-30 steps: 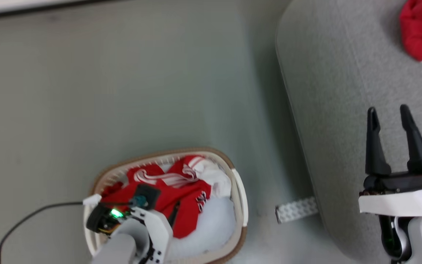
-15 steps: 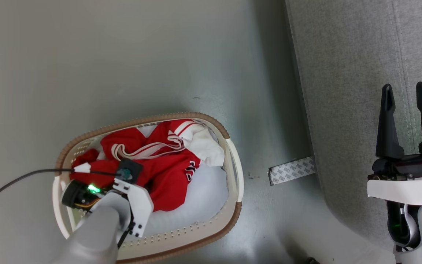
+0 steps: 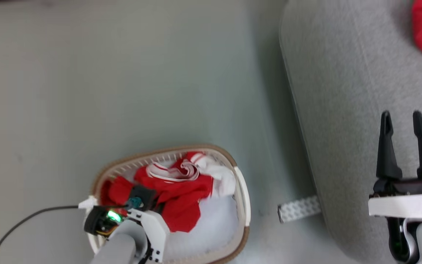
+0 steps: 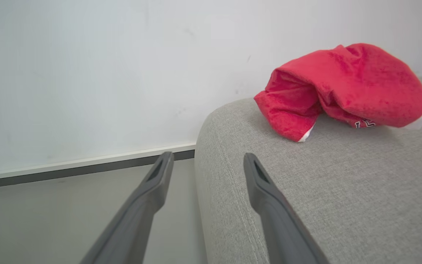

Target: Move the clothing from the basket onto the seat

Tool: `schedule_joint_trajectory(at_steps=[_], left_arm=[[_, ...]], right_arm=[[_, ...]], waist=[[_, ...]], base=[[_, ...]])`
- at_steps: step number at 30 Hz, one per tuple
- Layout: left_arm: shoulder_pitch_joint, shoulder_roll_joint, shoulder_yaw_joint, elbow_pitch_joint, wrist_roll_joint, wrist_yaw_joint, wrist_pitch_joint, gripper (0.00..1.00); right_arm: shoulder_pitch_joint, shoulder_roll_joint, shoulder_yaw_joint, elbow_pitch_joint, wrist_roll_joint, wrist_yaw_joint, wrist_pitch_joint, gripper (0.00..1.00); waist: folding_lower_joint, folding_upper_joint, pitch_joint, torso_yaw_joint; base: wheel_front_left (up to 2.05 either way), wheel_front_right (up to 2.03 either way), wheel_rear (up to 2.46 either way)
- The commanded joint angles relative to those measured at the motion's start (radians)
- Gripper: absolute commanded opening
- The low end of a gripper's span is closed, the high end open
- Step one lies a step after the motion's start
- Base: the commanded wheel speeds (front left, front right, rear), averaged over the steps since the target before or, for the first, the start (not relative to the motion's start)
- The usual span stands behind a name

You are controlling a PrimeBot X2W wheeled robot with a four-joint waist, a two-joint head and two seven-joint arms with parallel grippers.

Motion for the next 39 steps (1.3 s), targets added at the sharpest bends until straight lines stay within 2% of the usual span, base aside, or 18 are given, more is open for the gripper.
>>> schedule_joint_trajectory(at_steps=[1, 12, 20, 30, 39], left_arm=[[0.026, -0.004, 0.002, -0.016, -0.027, -0.005, -0.009, 0.0], [0.15, -0.01, 0.002, -0.246, -0.152, -0.009, -0.021, 0.0], [0.239, -0.007, -0.016, -0.47, -0.212, 0.033, 0.046, 0.0], [0.341, 0.077, 0.027, -0.822, -0.251, 0.098, 0.187, 0.0], [0.416, 0.143, 0.06, -1.004, -0.268, 0.144, 0.266, 0.0]], right_arm=[[0.026, -0.004, -0.008, 0.011, -0.008, -0.003, -0.003, 1.0], [0.184, -0.004, -0.046, 0.076, -0.062, -0.003, -0.003, 1.0], [0.305, -0.004, -0.029, 0.106, -0.053, -0.003, -0.003, 1.0], [0.366, -0.004, 0.03, 0.104, -0.062, -0.003, -0.003, 1.0], [0.404, -0.004, 0.05, 0.086, -0.077, -0.003, -0.003, 1.0]], waist=[[0.0, 0.0, -0.123, 0.052], [0.0, 0.0, -0.421, 0.15], [0.0, 0.0, -0.583, 0.187], [0.0, 0.0, -0.66, 0.191], [0.0, 0.0, -0.692, 0.192]], base=[[0.0, 0.0, 0.0], [0.0, 0.0, 0.0], [0.0, 0.0, 0.0], [0.0, 0.0, 0.0], [0.0, 0.0, 0.0]])
